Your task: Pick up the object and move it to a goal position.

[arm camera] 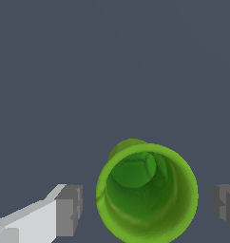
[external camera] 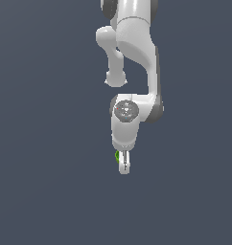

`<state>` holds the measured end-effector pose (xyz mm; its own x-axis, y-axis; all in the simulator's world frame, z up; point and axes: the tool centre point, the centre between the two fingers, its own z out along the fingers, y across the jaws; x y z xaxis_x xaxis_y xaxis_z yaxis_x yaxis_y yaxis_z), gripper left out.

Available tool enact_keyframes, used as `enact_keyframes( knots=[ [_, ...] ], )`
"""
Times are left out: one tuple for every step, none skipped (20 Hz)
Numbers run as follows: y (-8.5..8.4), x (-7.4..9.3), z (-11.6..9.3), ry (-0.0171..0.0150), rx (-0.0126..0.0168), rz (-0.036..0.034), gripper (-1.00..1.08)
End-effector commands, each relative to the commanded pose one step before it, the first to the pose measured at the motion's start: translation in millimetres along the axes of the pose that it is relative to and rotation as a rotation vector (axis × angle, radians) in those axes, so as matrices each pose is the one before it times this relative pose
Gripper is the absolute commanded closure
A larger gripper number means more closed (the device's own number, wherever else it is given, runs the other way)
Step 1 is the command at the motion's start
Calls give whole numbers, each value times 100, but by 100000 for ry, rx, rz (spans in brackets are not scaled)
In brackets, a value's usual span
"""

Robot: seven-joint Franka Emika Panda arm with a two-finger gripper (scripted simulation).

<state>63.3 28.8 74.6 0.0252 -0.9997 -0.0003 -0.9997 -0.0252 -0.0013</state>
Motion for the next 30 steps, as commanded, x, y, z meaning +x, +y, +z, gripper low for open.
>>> enact_keyframes(
  knots=[
    [107,27,1482,16,-156,174,-92],
    [17,12,519,-1,1,69,-92],
    [10,-29,430,0,0,0,-92],
    [-1,25,338,0,3,69,-92],
    [-12,-14,250,0,0,0,-92],
    [-25,-7,160,0,0,0,-92],
    [-39,1,70,0,0,0,-92],
    [-45,7,-11,0,0,0,-92],
    [-19,4,-21,0,0,0,-92],
    [0,0,0,0,0,0,108],
    [0,0,0,0,0,0,108],
    [0,0,0,0,0,0,108],
    [0,0,0,0,0,0,108],
    [0,0,0,0,0,0,108],
    [0,0,0,0,0,0,108],
    [0,0,0,0,0,0,108],
    [0,0,0,0,0,0,108],
    [0,0,0,0,0,0,108],
    [0,0,0,0,0,0,108],
    [3,-1,-7,0,0,0,108],
    [-2,5,-35,0,0,0,108],
    [-7,15,-106,0,0,0,108],
    [-13,25,-176,0,0,0,108],
    [-18,36,-248,0,0,0,108],
    [-23,46,-321,0,0,0,108],
    [-29,57,-396,0,0,0,108],
    [-35,68,-472,0,0,0,108],
    [-40,79,-547,0,0,0,108],
    [-46,90,-618,0,0,0,108],
    [-52,100,-687,0,0,0,108]
  ],
)
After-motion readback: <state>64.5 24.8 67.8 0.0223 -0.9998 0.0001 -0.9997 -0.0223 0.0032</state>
